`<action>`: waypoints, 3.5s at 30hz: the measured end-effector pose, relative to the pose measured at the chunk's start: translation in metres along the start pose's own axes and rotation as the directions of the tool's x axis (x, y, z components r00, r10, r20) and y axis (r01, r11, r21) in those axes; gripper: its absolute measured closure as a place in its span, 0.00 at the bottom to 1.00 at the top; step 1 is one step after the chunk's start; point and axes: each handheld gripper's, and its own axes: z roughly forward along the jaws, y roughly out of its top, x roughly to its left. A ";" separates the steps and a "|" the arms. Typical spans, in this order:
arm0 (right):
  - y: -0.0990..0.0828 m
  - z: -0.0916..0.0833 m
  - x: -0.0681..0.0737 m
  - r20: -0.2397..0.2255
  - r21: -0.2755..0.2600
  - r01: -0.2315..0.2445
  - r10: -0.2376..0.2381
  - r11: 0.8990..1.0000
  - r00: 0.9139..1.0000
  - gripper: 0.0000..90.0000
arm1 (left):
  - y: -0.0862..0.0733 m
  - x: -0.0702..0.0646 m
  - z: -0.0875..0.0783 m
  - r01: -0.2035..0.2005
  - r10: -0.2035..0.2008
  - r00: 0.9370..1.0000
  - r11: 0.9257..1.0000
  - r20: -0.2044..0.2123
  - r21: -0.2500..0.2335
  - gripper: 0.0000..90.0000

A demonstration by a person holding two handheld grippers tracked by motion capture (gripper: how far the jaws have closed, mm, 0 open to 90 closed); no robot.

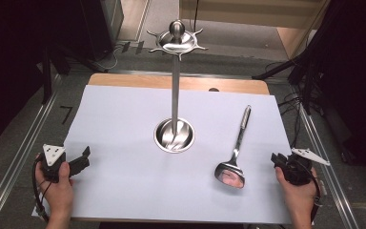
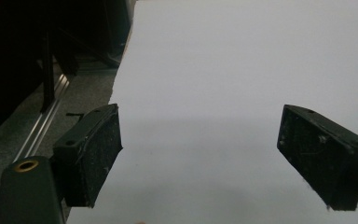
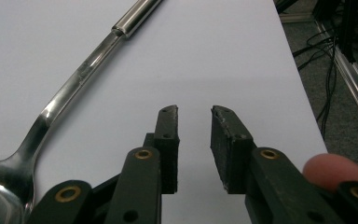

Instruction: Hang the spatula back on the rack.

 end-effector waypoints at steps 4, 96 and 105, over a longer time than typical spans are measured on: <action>0.003 0.003 0.002 0.026 0.021 0.006 -0.007 1.000 1.000 0.90 | 0.000 0.000 0.000 0.002 -0.002 1.000 1.000 0.000 -0.001 0.16; 0.105 0.139 0.058 0.038 0.327 -0.101 0.093 0.940 0.995 1.00 | -0.004 -0.001 -0.007 0.005 -0.008 0.999 0.997 -0.034 -0.072 0.17; 0.103 0.142 0.065 0.002 0.328 -0.072 0.075 0.942 0.997 1.00 | -0.004 -0.001 -0.007 0.000 -0.002 0.999 0.998 -0.035 -0.069 0.17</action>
